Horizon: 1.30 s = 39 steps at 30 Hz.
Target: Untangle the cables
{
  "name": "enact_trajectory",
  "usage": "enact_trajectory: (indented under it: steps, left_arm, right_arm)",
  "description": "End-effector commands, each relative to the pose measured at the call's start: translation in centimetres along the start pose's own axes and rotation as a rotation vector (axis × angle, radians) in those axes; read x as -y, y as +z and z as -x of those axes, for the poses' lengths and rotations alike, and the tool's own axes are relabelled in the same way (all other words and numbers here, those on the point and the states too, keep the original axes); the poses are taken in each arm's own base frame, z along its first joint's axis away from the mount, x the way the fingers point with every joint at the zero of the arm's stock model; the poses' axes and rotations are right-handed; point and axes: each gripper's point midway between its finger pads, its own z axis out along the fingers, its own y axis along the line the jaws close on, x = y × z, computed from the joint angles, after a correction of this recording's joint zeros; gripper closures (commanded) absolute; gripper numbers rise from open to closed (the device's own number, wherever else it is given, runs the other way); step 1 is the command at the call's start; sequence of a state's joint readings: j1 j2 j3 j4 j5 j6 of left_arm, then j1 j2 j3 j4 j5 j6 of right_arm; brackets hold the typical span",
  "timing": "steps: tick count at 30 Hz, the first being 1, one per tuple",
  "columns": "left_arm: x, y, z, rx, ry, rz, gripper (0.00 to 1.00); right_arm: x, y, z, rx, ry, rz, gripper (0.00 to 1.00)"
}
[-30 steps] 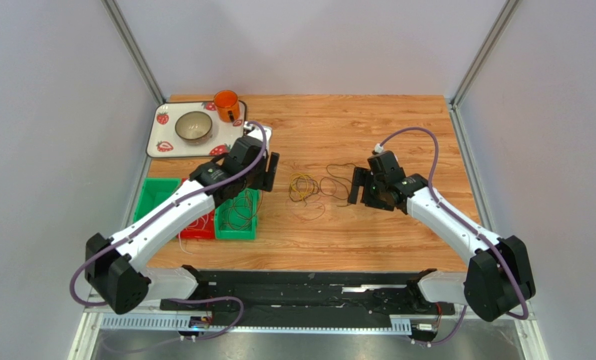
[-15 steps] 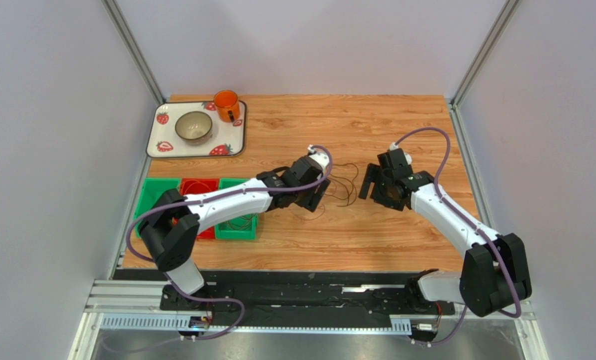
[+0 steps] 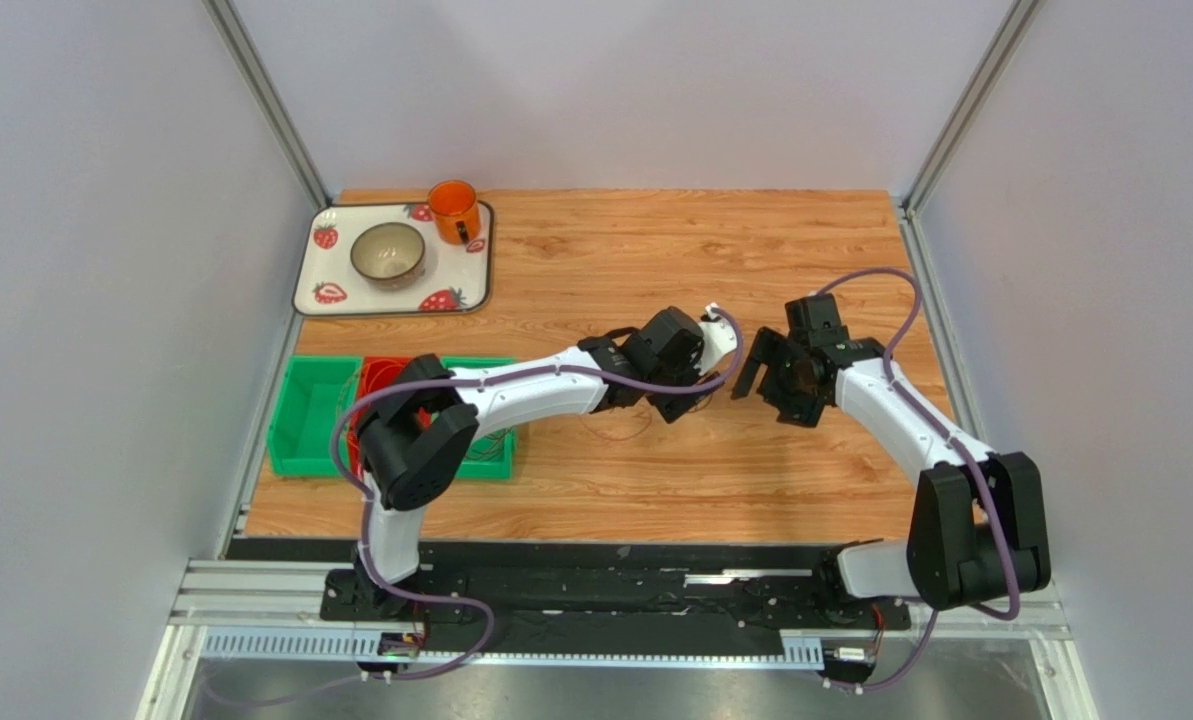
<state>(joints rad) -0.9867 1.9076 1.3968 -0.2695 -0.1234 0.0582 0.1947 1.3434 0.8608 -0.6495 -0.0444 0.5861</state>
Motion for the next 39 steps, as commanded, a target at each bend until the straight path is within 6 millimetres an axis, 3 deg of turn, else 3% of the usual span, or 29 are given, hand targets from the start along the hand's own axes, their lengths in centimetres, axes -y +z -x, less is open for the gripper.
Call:
enact_trajectory:
  steps: [1, 9, 12, 13, 15, 16, 18, 25, 30, 33, 35, 39]
  left_arm:
    - [0.8, 1.2, 1.0, -0.003, 0.111, -0.069, 0.24]
    - [1.7, 2.9, -0.7, -0.076, 0.166, -0.116, 0.31]
    - [1.6, 3.5, -1.2, -0.100, 0.175, -0.107, 0.41]
    - [1.5, 3.7, -1.4, -0.105, 0.179, -0.101, 0.52]
    - [1.2, 3.8, -1.1, -0.095, 0.176, -0.080, 0.61]
    - [1.1, 3.7, -0.9, -0.092, 0.174, -0.075, 0.78]
    - [0.8, 3.7, -0.4, -0.083, 0.171, -0.063, 1.00]
    - [-0.2, 3.0, -0.2, -0.074, 0.163, -0.005, 1.00]
    - [-2.5, -1.8, 4.8, 0.010, 0.084, 0.091, 1.00]
    - [-4.4, -6.9, 8.9, 0.093, 0.010, 0.121, 1.00]
    - [-6.1, -11.3, 11.6, 0.173, -0.049, 0.123, 1.00]
    - [-8.4, -18.8, 14.6, 0.288, -0.137, 0.139, 1.00]
  right_arm:
    - [-1.1, 0.0, 0.6, 0.004, -0.017, 0.051, 0.18]
    - [-0.9, 0.2, 1.2, 0.005, -0.015, 0.046, 0.18]
    - [-0.7, 0.4, 1.2, -0.004, -0.005, 0.043, 0.19]
    - [-0.7, 0.4, 1.3, 0.001, -0.003, 0.045, 0.19]
    - [-0.7, 0.5, 1.2, -0.004, -0.006, 0.046, 0.19]
    - [-0.6, 0.5, 1.1, -0.005, -0.004, 0.046, 0.19]
    - [-0.6, 0.6, 1.1, -0.009, -0.006, 0.047, 0.19]
    - [-0.4, 0.5, 1.1, -0.003, -0.010, 0.047, 0.20]
    - [-1.2, 0.1, 1.4, 0.003, -0.012, 0.082, 0.19]
    - [-1.7, -0.5, 1.9, 0.016, -0.015, 0.107, 0.20]
    - [-2.2, -1.1, 2.3, 0.035, -0.022, 0.123, 0.20]
    - [-2.4, -1.7, 2.7, 0.058, -0.026, 0.133, 0.20]
